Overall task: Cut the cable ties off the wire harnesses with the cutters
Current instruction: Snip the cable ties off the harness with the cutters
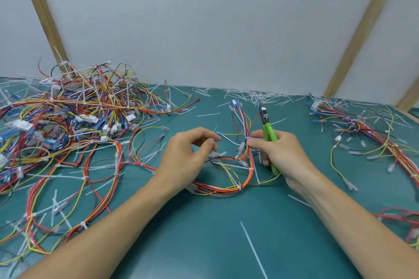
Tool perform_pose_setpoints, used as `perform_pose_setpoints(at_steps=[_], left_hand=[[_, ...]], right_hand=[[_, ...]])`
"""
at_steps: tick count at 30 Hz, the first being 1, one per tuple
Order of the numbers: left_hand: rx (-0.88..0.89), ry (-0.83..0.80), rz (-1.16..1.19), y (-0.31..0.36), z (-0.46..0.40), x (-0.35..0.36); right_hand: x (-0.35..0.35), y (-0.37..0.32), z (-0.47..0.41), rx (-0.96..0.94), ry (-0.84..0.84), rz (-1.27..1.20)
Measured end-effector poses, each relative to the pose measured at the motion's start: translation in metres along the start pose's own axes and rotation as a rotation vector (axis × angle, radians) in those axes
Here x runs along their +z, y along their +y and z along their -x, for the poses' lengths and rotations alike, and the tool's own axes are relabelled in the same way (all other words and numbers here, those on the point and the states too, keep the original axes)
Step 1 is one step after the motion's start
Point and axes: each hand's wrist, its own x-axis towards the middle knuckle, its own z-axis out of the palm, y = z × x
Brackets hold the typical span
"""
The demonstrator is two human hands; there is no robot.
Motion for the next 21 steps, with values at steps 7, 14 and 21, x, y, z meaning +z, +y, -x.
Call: perform_pose_setpoints(at_steps=[7, 14, 21], left_hand=[[0.035, -0.102, -0.228, 0.001, 0.004, 0.0], [0.002, 0.034, -0.348, -0.002, 0.001, -0.008], [0.118, 0.052, -0.265, 0.006, 0.001, -0.006]], right_hand=[[0.002, -0.003, 0.006, -0.019, -0.047, 0.216], [-0.014, -0.021, 0.003, -0.268, 0.339, -0.091], [-0.054, -0.052, 0.008, -0.898, 0.823, -0.039]])
